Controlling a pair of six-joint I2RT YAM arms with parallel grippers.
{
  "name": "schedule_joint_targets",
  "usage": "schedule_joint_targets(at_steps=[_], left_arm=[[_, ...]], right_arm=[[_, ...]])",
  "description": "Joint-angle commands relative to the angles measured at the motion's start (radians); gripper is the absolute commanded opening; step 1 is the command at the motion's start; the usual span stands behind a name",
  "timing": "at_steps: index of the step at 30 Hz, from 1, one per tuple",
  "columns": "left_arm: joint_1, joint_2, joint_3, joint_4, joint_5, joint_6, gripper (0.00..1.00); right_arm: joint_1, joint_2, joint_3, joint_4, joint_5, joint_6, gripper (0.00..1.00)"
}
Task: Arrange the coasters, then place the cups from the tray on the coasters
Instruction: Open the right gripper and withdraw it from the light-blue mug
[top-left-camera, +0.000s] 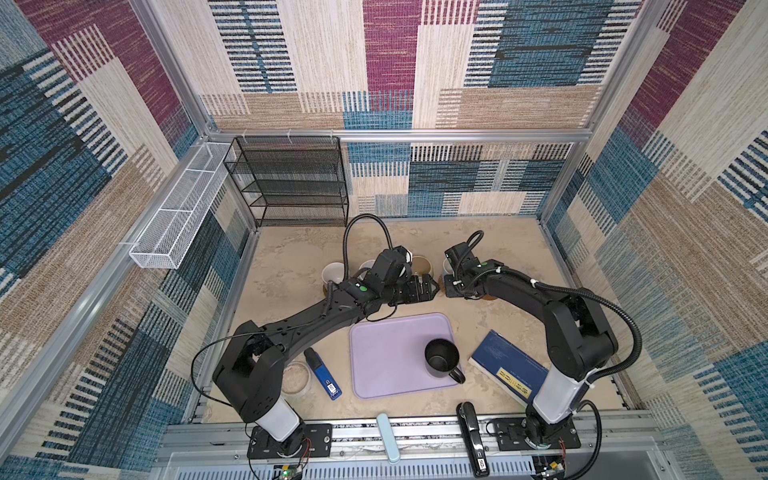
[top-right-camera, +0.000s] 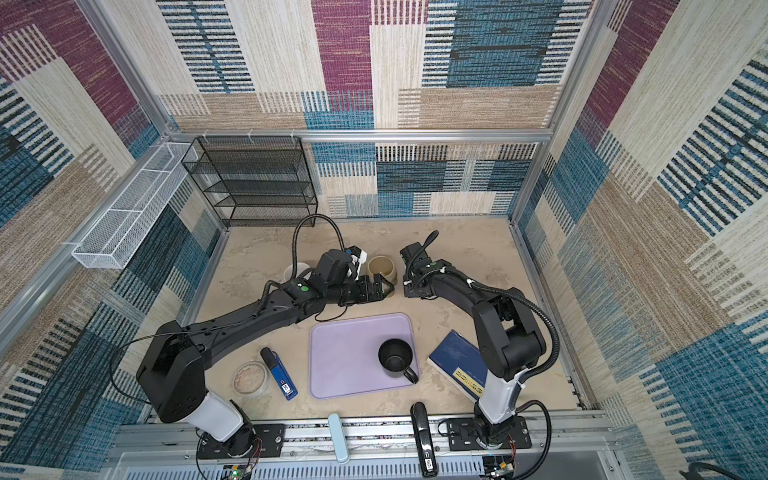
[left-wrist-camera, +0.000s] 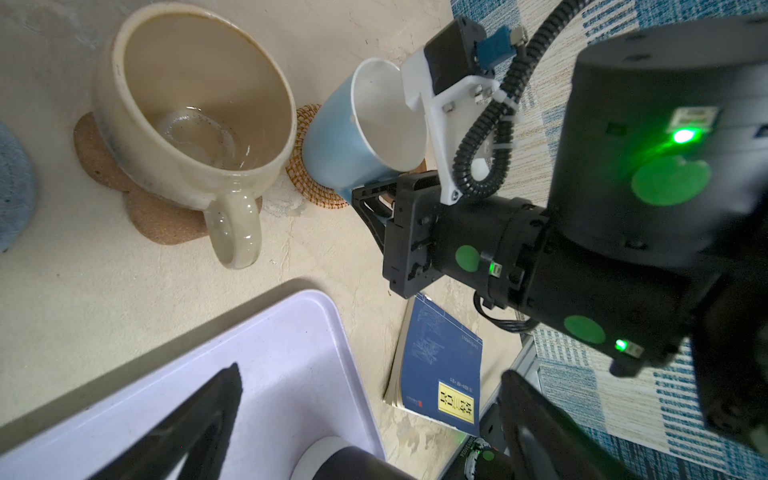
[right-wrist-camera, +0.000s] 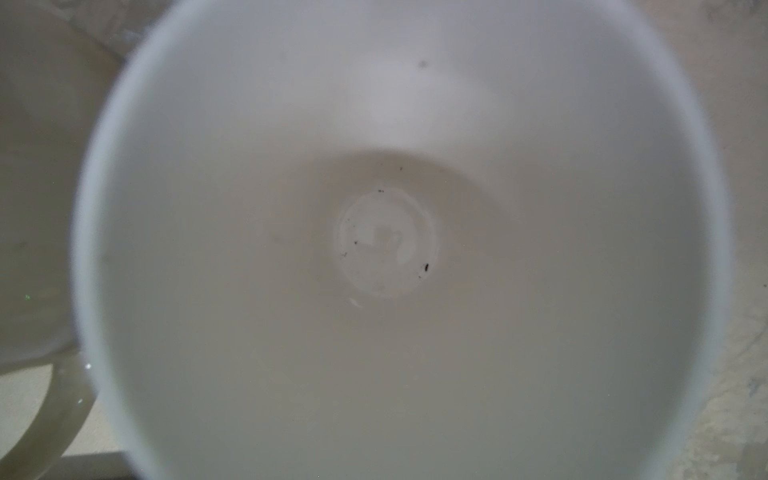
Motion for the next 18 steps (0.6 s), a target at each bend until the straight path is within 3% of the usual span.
schedule_joint_targets(at_steps=[1, 8, 18], left_arm=[[0.002, -0.009, -0.006, 0.015, -0.008, -0.008, 0.99], [0.002, -0.032, -0.021, 0.014, -0.019, -0.013, 0.99], [0.002, -0.071, -0.055, 0.016, -0.038, -0.016, 0.99]], right_arm=[[0.0, -0.001, -0.011, 0.037, -0.023, 0.003, 0.11], [0.001, -0.011, -0.004, 0.028, -0.028, 0.007, 0.38], [0.0, -0.028, 0.007, 0.014, -0.013, 0.012, 0.46]])
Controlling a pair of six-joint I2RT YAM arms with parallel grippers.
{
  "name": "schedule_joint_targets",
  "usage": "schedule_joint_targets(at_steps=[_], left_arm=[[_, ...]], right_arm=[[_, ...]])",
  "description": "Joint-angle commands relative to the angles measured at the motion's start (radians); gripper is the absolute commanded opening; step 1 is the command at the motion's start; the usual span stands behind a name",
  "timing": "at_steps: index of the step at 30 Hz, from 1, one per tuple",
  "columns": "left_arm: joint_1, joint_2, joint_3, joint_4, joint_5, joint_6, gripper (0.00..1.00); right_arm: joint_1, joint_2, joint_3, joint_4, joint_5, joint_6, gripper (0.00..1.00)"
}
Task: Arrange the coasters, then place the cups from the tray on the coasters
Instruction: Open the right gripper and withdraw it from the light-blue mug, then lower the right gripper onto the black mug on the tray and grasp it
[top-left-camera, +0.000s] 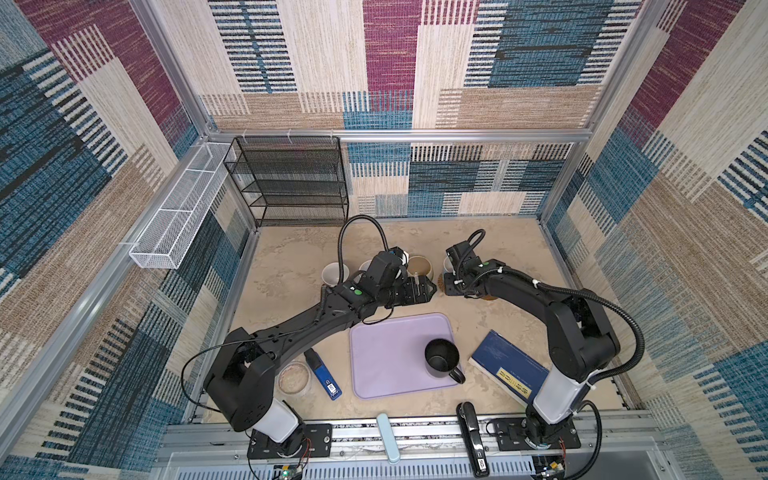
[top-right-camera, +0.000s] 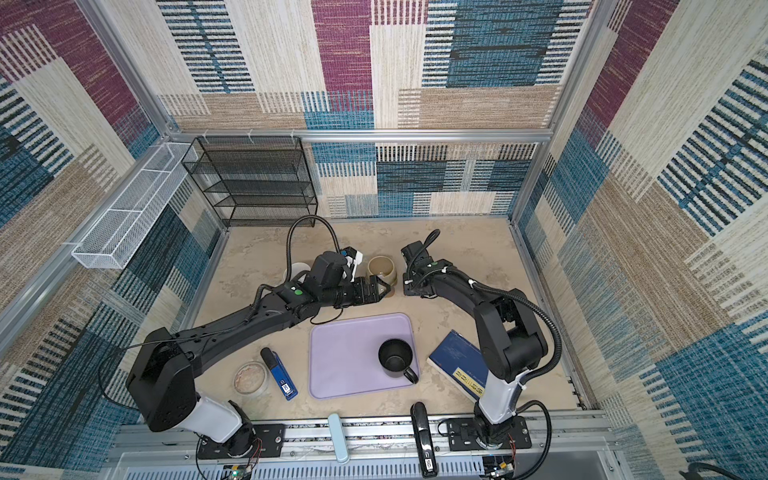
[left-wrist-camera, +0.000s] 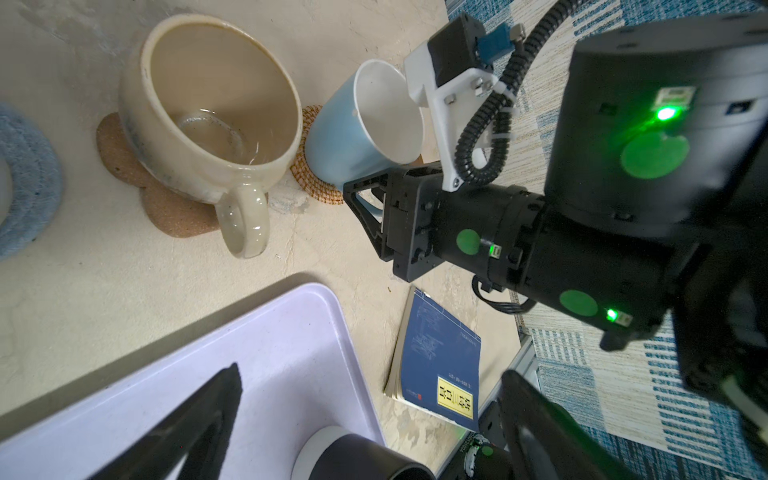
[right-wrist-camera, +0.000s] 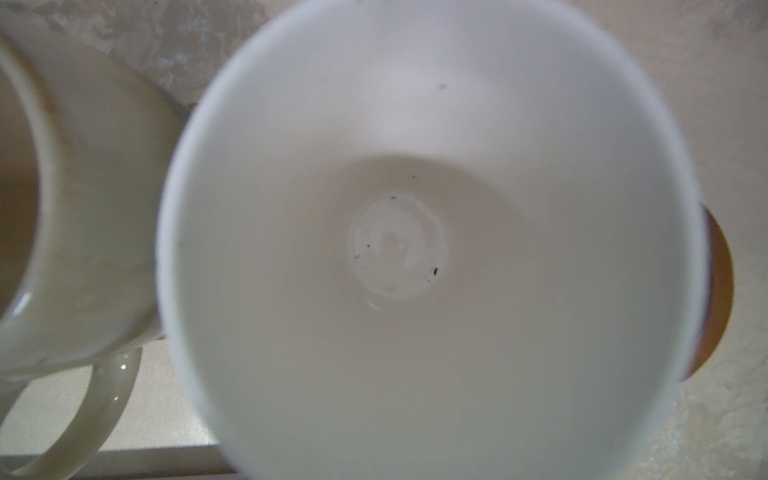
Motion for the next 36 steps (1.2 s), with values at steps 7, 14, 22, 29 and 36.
schedule_joint_targets(at_steps=[7, 14, 22, 29, 36], left_arm=[[0.001, -0.048, -0.02, -0.027, -0.047, -0.028, 0.99], [0.004, -0.145, -0.092, -0.024, 0.045, -0.021, 0.99], [0.004, -0.251, -0.148, -0.096, 0.18, 0.042, 0.99], [0.002, -0.364, -0.251, -0.129, 0.144, 0.043, 0.99], [0.002, -0.418, -0.332, -0.067, 0.171, -0.008, 0.99]], right_arm=[[0.001, -0.176, -0.062, 0.011, -0.029, 0.009, 0.83], [0.02, -0.442, -0.177, -0.033, -0.192, -0.003, 1.0], [0.134, -0.633, -0.283, -0.177, -0.288, 0.05, 1.0], [0.245, -0.72, -0.392, -0.236, -0.34, 0.119, 1.0], [0.312, -0.773, -0.449, -0.241, -0.412, 0.137, 1.0]])
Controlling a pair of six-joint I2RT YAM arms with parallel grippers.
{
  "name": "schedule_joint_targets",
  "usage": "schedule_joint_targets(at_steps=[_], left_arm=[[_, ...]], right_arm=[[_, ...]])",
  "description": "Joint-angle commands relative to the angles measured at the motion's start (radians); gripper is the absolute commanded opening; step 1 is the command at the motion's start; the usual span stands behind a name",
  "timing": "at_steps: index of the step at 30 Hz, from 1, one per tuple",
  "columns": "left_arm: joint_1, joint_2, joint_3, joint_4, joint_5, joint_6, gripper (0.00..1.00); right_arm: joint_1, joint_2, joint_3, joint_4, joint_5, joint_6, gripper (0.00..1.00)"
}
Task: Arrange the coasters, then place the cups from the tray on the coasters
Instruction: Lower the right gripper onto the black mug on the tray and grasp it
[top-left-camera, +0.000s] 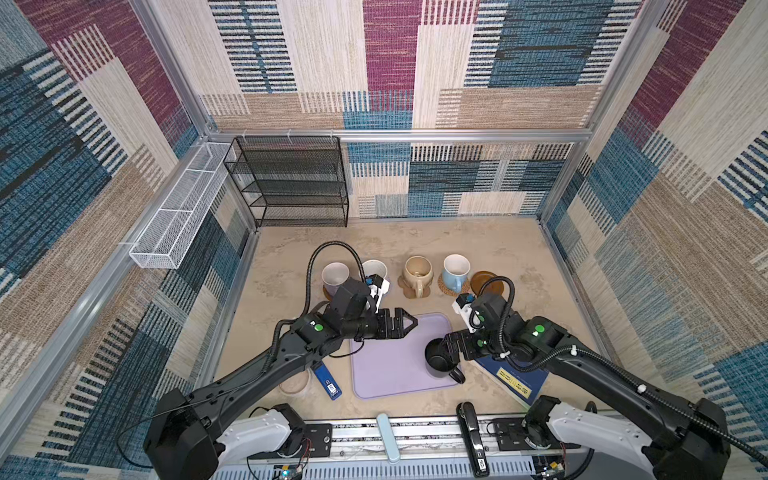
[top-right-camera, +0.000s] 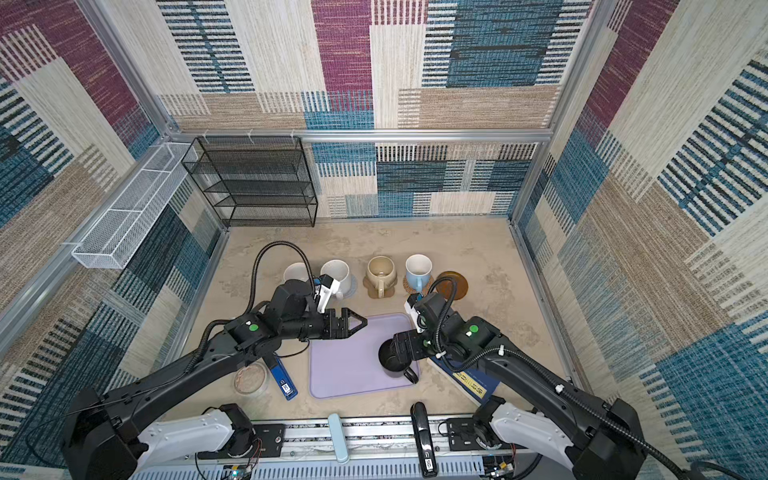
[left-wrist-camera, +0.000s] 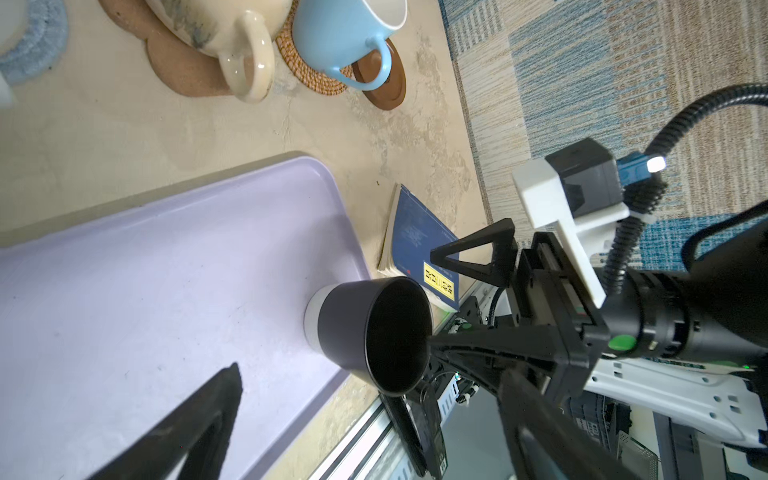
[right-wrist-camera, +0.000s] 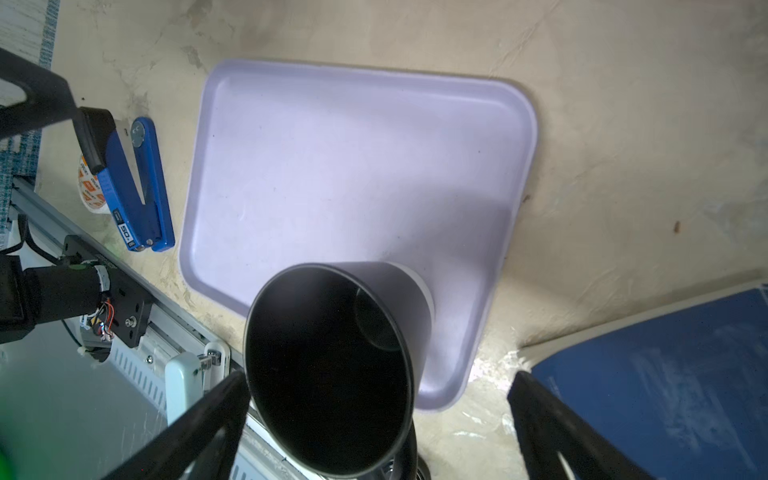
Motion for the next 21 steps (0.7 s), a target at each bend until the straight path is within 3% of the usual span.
schedule_joint_targets(at_steps=[1, 14, 21], left_arm=[[-0.002, -0.013, -0.023, 0.055, 0.025, -0.031, 0.99], [-0.011, -0.031, -0.092, 0.095, 0.022, -0.066, 0.99], [-0.011, -0.033, -0.112, 0.117, 0.01, -0.091, 0.99]], right_arm=[[0.031, -0.017, -0.017, -0.001, -0.055, 0.028, 1.0], [0.209, -0.003, -0.075, 0.014, 0.008, 0.143, 0.92], [0.348, 0.058, -0.057, 0.047, 0.223, 0.223, 0.77]])
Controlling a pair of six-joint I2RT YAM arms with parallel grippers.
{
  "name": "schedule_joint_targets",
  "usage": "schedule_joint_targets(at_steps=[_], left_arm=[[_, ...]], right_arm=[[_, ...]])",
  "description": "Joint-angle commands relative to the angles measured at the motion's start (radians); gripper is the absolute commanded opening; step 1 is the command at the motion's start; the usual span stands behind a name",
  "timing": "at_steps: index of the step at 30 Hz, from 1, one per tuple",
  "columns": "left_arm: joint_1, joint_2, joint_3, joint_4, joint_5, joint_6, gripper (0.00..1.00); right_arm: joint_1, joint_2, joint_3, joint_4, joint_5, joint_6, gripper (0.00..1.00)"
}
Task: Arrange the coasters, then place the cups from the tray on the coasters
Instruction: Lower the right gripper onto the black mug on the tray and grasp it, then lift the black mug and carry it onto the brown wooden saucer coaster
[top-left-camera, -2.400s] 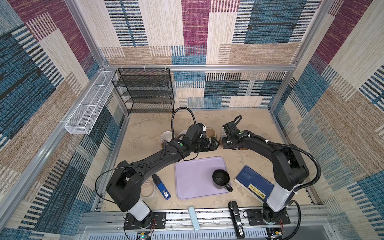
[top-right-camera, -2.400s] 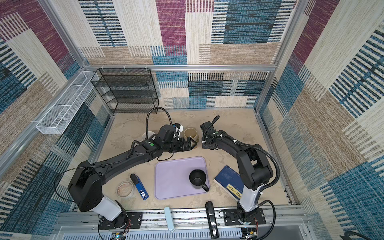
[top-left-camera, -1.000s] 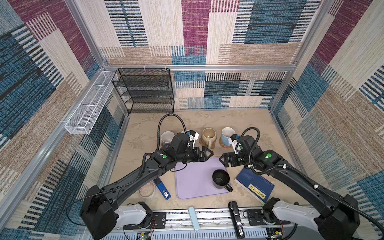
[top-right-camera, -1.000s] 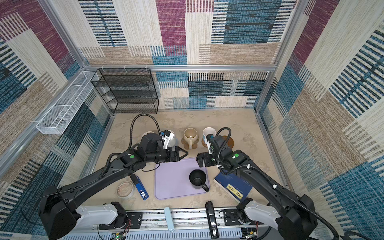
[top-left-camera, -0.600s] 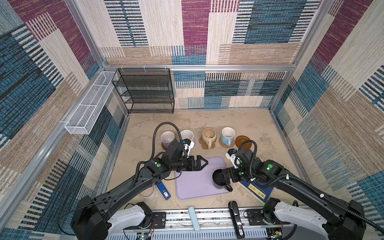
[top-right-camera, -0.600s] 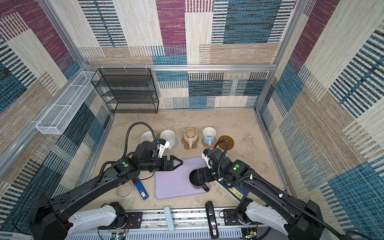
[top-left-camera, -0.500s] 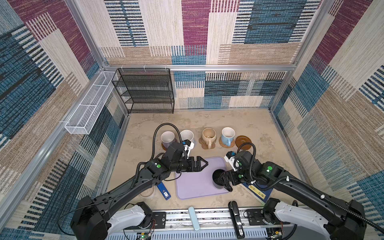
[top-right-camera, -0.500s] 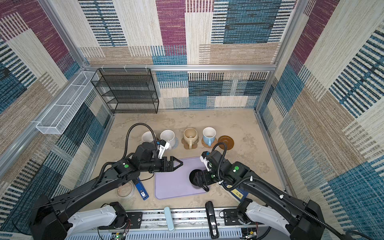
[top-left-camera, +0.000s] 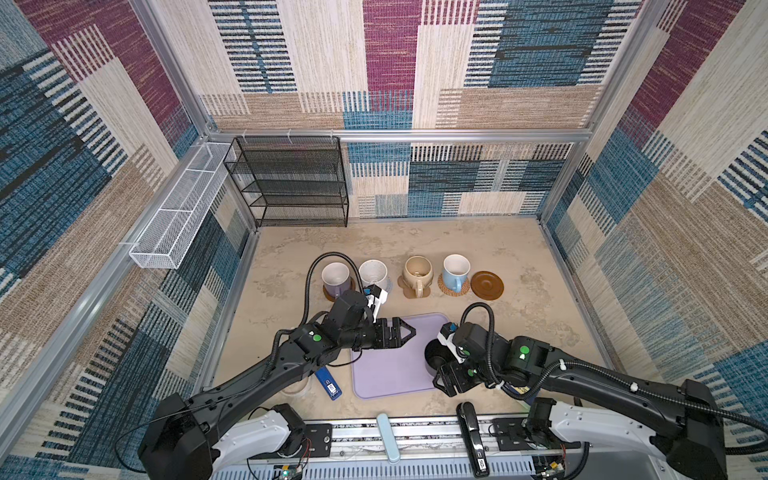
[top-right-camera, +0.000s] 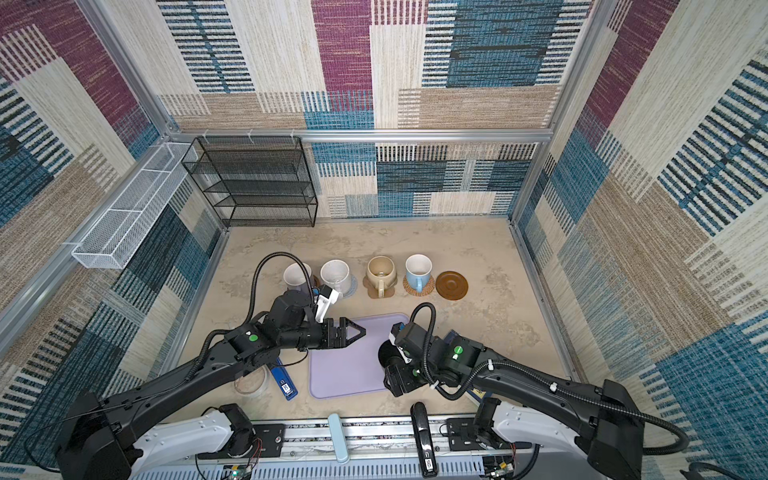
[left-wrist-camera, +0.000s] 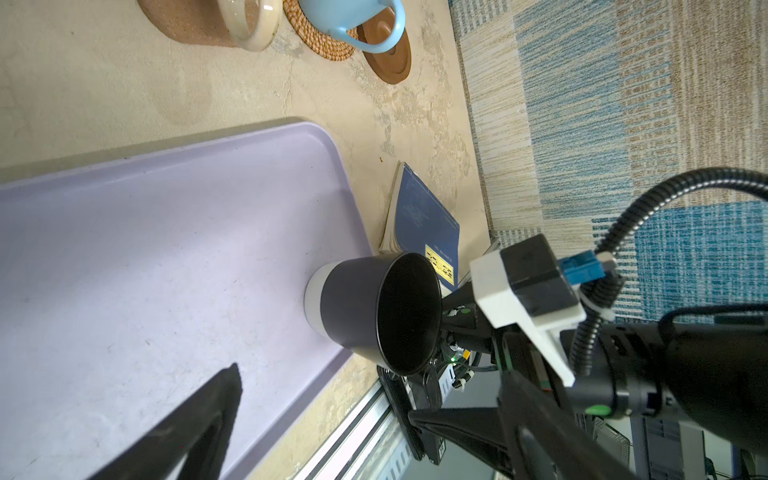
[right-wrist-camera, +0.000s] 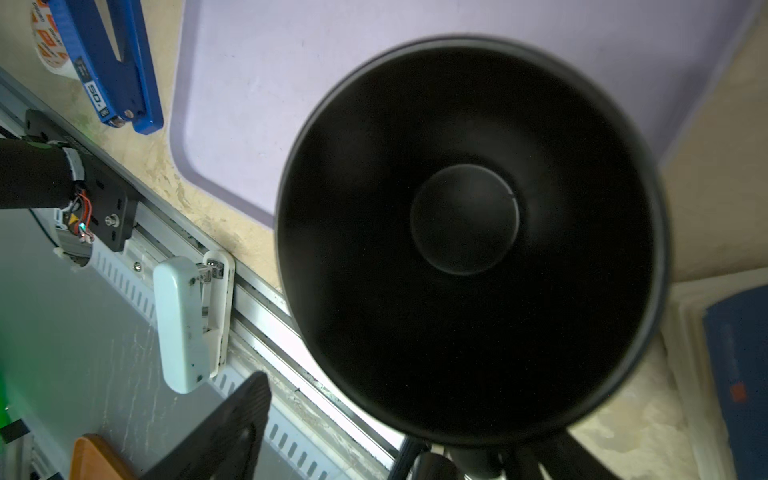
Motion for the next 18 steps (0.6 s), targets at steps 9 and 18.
schedule_joint_targets(at_steps=[9, 18], left_arm=[[-0.001, 0.004, -0.042, 0.071, -0.018, -0.064, 0.99], [-0.001, 0.02, -0.046, 0.088, -0.019, -0.063, 0.99]], right_arm=[[0.075, 0.092, 0.038, 0.065, 0.276, 0.103, 0.44], [0.081, 0.143, 0.043, 0.127, 0.298, 0.074, 0.28]])
